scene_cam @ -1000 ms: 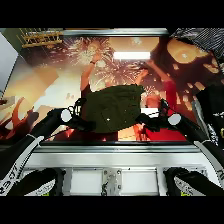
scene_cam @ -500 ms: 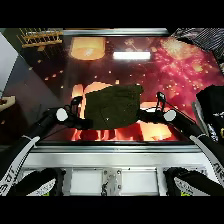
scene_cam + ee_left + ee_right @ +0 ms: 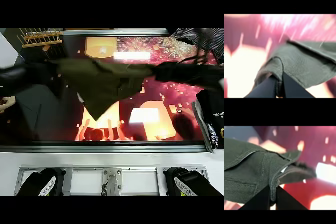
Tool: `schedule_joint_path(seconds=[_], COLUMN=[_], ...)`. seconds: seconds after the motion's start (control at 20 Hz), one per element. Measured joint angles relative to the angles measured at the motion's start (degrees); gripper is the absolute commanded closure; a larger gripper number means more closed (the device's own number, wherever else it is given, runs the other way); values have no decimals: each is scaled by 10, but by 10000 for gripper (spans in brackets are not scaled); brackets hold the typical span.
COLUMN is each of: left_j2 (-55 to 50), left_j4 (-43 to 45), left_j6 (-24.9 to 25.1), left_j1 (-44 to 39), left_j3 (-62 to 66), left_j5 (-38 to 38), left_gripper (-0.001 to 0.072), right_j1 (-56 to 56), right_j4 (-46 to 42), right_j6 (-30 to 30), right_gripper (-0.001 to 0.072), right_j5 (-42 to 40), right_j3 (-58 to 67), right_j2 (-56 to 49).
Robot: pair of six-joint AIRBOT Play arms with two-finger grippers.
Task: Fold the clothes and pants, and hang the long-sleeved shirts on hangers.
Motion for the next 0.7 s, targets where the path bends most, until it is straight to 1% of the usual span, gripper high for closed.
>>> schedule_joint_path(seconds=[0.15, 0.25, 0.35, 0.45, 0.55, 0.7], left_j2=[65, 98, 113, 103, 64, -27], left_j4=[-2, -2, -1, 6, 32, 72], left_j6=[0, -8, -21, -31, -51, -76], left_j1=[-20, -30, -36, -39, -40, -41], left_j3=[61, 78, 87, 92, 92, 67], left_j5=[14, 17, 20, 7, -20, -42], left_gripper=[687, 687, 687, 687, 687, 687], right_j1=[0, 0, 0, 0, 0, 0], right_j4=[-7, -9, -11, -16, -21, -27], right_j6=[33, 69, 118, 162, 188, 190], right_gripper=[681, 682, 681, 681, 682, 682], right_j5=[38, 72, 111, 154, 198, 251], right_j3=[61, 79, 87, 88, 77, 39], right_j2=[63, 100, 121, 121, 101, 35])
